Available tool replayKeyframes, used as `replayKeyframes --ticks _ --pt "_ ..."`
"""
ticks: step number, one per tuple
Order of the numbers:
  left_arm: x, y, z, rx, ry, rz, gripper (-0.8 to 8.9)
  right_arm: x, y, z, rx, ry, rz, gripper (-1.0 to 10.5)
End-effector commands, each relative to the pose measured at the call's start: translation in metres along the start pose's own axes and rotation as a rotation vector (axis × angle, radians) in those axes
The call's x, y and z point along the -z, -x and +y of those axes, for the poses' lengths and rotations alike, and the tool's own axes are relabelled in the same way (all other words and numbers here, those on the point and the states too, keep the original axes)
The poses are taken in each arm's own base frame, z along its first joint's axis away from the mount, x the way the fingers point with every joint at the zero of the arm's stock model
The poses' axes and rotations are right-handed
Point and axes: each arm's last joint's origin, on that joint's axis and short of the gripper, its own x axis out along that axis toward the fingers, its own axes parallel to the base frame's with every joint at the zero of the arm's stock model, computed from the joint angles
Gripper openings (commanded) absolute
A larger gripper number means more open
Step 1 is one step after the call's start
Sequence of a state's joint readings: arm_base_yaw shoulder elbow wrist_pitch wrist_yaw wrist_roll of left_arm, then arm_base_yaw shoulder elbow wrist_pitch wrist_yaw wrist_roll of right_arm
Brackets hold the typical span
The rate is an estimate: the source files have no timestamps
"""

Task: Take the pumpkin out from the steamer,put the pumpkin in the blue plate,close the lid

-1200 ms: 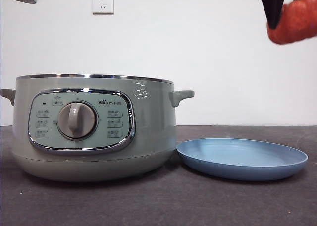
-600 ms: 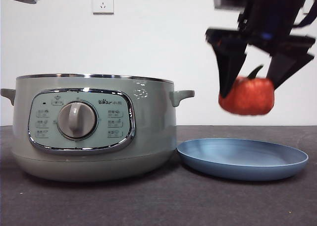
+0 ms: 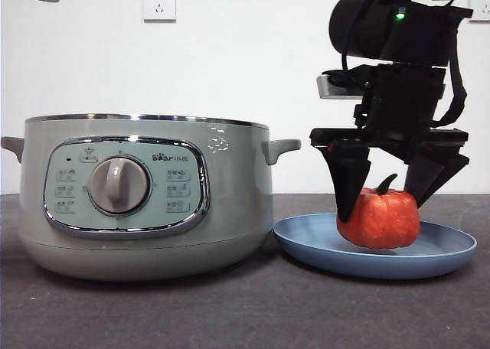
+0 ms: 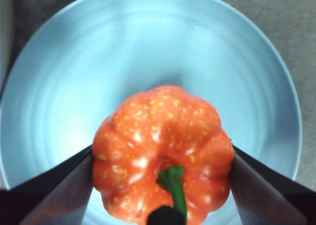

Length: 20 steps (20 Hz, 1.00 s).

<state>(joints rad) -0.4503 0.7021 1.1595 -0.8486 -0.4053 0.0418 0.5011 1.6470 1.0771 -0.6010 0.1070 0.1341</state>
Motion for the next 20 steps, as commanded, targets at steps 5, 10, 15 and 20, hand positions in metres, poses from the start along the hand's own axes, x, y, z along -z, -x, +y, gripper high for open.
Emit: replayKeyframes --ticks 5,10,15,20 --pt "-0.0086 0.0084 0.0041 -0.007 0.021 -0.076 -0.09 0.0037 -0.0071 -0.0044 -0.024 0.008 0.043 0.4" --pt "-0.0095 0.0085 0.0036 0.011 0.024 -0.085 -0.09 0.0044 -0.011 -0.0035 -0.038 0.012 0.058 2.0" --pt "-0.0101 0.0085 0.0027 0.041 0.025 -0.092 -0.09 0.0073 -0.0119 -0.0038 -0.034 0.014 0.09 3.6" --pt "-0.0101 0.0086 0.0027 0.043 0.027 -0.093 -0.09 0.0076 -0.0124 -0.0033 -0.036 0.015 0.094 5.6"
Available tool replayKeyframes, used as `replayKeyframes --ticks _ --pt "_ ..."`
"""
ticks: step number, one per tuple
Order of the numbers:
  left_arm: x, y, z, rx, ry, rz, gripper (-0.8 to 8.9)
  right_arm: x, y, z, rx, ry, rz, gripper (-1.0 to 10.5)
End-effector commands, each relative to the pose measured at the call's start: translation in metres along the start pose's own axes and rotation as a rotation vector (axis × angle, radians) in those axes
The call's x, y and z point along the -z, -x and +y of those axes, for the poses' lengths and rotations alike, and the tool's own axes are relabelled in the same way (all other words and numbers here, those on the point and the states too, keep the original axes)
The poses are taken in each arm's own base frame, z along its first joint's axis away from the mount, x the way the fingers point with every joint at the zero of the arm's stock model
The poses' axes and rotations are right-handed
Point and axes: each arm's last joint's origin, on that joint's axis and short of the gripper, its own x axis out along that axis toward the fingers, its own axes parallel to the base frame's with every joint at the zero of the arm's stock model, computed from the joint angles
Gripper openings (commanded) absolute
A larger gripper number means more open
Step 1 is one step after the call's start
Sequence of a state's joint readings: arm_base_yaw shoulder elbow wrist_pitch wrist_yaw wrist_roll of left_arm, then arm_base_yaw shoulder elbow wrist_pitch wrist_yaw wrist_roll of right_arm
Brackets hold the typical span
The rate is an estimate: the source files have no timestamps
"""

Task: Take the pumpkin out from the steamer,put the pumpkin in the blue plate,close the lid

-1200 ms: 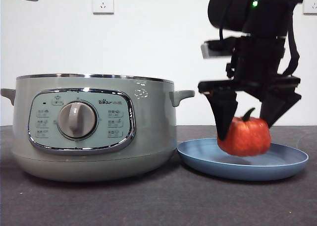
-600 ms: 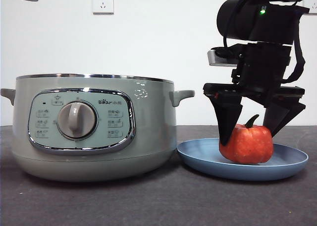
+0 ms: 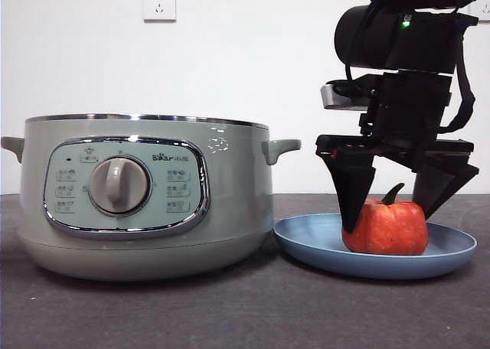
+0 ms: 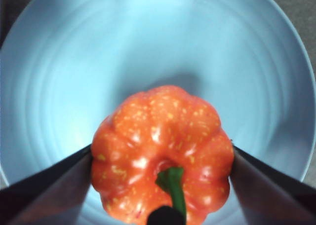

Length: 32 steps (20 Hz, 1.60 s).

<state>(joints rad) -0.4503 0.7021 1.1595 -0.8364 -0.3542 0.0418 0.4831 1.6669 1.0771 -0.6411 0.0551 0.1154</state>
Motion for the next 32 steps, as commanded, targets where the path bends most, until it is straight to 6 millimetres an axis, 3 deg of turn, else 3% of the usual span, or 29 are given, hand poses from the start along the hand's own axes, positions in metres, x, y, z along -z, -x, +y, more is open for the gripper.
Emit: replayKeyframes --ticks 1,6,10,17,22,27,32 --pt "-0.009 0.009 0.004 -0.008 0.022 -0.079 -0.09 0.003 -0.006 0.0 0.002 0.007 0.027 6.0" --pt "-0.01 0.003 0.002 -0.005 0.018 -0.066 -0.09 0.002 0.0 0.004 -0.008 0.003 -0.006 6.0" --pt "-0.015 -0.012 -0.007 0.084 0.009 -0.045 -0.09 0.005 0.036 0.003 -0.021 -0.004 -0.093 6.0" --pt "-0.023 -0.082 -0.038 0.295 -0.02 0.061 -0.09 0.025 0.127 -0.007 -0.052 -0.026 -0.388 6.0" --pt "-0.018 -0.131 -0.06 0.4 -0.03 0.141 -0.09 0.046 0.168 -0.012 -0.061 -0.037 -0.527 6.0" --pt "-0.01 -0.165 -0.08 0.466 -0.04 0.192 -0.09 0.061 0.189 -0.017 -0.023 -0.055 -0.598 6.0" --pt "-0.002 -0.183 -0.099 0.497 -0.05 0.233 -0.09 0.066 0.191 -0.019 0.029 -0.067 -0.584 6.0"
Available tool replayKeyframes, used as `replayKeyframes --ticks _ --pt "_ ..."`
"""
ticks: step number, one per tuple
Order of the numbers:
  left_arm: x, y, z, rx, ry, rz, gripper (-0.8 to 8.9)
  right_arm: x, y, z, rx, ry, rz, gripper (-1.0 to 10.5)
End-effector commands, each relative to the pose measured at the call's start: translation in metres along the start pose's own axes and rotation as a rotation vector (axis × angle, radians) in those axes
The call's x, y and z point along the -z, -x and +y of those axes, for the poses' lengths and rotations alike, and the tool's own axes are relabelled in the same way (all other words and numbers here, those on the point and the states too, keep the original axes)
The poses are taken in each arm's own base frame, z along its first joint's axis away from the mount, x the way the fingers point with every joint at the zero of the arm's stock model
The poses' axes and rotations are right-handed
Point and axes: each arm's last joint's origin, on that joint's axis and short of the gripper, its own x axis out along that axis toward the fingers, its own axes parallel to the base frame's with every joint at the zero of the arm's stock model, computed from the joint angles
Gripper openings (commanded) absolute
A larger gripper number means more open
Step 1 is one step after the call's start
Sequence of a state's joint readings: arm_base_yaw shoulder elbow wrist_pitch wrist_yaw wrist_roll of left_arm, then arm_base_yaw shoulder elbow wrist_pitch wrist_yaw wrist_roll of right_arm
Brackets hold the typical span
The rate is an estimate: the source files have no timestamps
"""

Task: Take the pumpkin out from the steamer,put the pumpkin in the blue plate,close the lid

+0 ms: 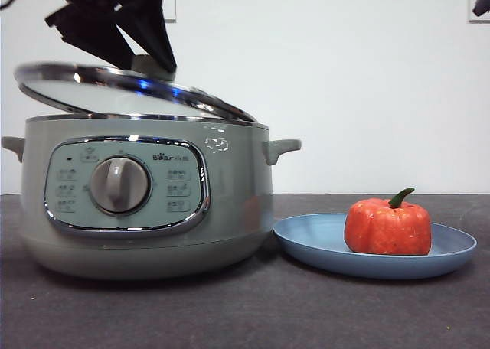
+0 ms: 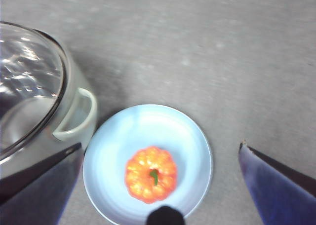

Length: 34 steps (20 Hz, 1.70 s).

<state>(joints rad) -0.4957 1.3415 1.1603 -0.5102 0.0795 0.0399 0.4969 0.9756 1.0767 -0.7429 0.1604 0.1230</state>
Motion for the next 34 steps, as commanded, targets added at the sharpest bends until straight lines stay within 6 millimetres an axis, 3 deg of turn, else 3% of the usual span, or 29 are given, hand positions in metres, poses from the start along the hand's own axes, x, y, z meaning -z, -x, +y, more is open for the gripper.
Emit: replayKeyframes --ticks 1,5,12,13,15,16,22,27,30,34 --pt "-0.009 -0.003 -0.005 0.019 -0.005 -0.045 -0.09 0.002 -0.002 0.0 0.007 -0.006 0.01 6.0" --pt "-0.004 -0.017 -0.009 0.032 -0.01 0.017 -0.09 0.002 -0.002 0.0 0.007 -0.006 0.009 6.0" --pt "-0.001 -0.017 -0.009 0.031 -0.01 0.042 0.08 0.002 -0.002 0.0 0.007 -0.006 0.009 6.0" --pt "-0.001 -0.017 -0.009 0.031 -0.009 0.05 0.77 0.002 -0.002 0.0 0.007 -0.006 0.009 6.0" --pt "0.0 -0.017 -0.009 0.028 -0.009 0.058 4.1 0.002 -0.002 0.0 0.007 -0.006 0.01 6.0" --pt "0.0 -0.017 -0.009 0.028 -0.008 0.057 4.69 0.002 -0.002 0.0 0.007 -0.006 0.01 6.0" --pt "-0.008 -0.007 -0.009 0.025 -0.008 0.056 4.68 0.002 -0.002 0.0 0.004 -0.006 0.013 6.0" --pt "-0.022 0.029 -0.011 0.029 -0.01 0.159 4.68 0.009 -0.001 -0.001 0.006 0.005 0.078 6.0" --pt "-0.027 0.058 -0.012 0.032 -0.021 0.22 4.18 0.01 -0.001 -0.001 0.006 0.009 0.094 5.8" --pt "-0.022 0.092 -0.014 0.038 -0.076 0.196 -0.17 0.01 0.001 0.0 0.0 0.011 0.082 1.4"
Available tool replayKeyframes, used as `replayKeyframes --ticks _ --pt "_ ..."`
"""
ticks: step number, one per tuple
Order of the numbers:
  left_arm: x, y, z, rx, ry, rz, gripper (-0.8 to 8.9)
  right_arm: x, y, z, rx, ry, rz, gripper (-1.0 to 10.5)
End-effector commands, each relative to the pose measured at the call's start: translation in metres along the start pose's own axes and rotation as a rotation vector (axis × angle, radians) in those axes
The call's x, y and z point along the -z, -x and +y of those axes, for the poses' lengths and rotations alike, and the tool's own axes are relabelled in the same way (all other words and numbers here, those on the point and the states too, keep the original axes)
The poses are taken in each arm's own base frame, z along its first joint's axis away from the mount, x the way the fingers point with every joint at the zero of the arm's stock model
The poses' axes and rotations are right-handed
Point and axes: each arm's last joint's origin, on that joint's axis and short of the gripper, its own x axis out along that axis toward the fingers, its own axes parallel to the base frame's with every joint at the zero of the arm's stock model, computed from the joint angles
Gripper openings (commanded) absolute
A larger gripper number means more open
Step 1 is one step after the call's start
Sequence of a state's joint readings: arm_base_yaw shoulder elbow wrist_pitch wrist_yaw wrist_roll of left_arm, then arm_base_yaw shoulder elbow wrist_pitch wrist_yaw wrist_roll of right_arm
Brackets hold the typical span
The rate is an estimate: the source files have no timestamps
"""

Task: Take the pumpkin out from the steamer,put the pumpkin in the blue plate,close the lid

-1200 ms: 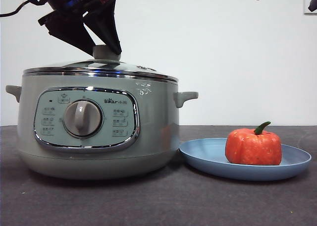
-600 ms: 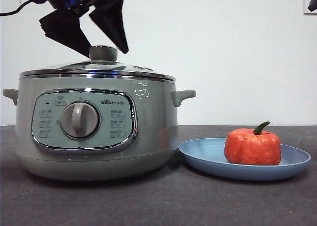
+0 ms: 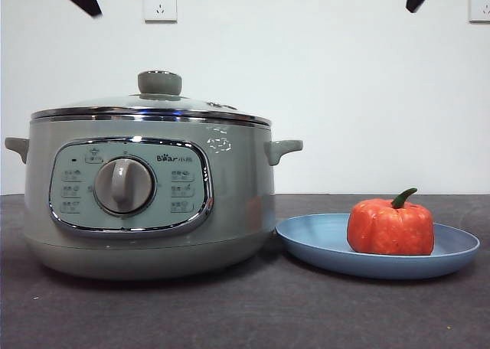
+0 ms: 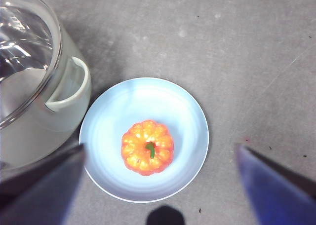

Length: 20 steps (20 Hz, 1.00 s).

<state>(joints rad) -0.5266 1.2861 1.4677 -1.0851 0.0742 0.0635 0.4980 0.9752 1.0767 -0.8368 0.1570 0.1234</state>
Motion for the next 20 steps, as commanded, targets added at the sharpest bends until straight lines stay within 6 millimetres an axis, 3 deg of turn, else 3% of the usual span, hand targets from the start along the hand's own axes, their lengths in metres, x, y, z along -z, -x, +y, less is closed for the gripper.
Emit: replayKeyframes --ticks 1,2,6,13,20 --pt "0.006 0.016 -0.002 0.002 -0.051 -0.039 -0.09 0.002 0.002 0.002 -0.015 -0.004 -0.037 0.5" --pt "0.011 0.025 -0.003 -0.003 -0.054 -0.076 -0.09 0.005 0.005 0.002 -0.025 -0.007 -0.084 -0.2" --pt "0.043 0.042 -0.004 -0.099 -0.051 -0.247 -0.09 0.029 0.018 0.001 -0.069 -0.027 -0.29 -0.2" --pt "0.124 0.017 -0.007 -0.13 -0.044 -0.441 -0.09 0.087 0.013 -0.008 -0.106 -0.098 -0.492 -0.2" --pt "0.132 0.013 -0.007 -0.114 0.023 -0.387 -0.01 0.091 0.011 -0.008 -0.113 -0.241 -0.441 -0.2"
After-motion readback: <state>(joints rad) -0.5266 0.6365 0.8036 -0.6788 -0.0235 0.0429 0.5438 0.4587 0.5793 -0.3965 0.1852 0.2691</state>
